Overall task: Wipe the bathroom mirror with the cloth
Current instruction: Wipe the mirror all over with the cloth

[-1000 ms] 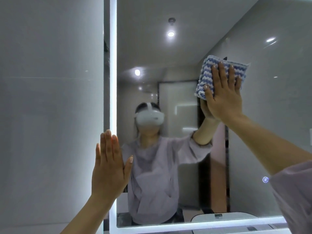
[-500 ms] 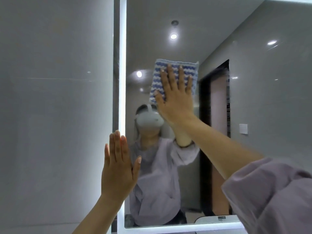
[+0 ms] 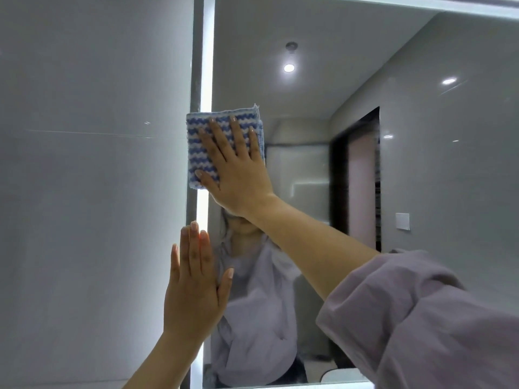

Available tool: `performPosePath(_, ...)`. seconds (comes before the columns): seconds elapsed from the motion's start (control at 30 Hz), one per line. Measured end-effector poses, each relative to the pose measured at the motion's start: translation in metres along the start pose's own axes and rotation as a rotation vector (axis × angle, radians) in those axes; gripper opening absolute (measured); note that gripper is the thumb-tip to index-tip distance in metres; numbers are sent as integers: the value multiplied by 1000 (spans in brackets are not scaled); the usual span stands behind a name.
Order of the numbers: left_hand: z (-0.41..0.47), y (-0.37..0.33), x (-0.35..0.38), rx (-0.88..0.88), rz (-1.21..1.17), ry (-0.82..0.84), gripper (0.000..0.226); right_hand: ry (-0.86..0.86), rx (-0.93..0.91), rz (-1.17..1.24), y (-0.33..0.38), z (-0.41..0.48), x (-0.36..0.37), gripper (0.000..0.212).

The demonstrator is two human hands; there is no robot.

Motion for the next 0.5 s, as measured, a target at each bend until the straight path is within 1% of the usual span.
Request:
performPosePath(0.27,-1,-2,-3,23,13,-7,80,-27,-21,-58,-54,-18,0,70)
performPosePath(0.5,-3,1,-2,52,23,42,81,-43,121,-80,-141,-51,1,69)
Point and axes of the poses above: each hand's wrist, its own z-axis towards the middle knuckle, its own x-axis out of the palm, y = z × x, the point moved 1 cm from there along z, towards the middle knuckle, and after that the axes turned 5 degrees about -z, right-handed, at the moved point
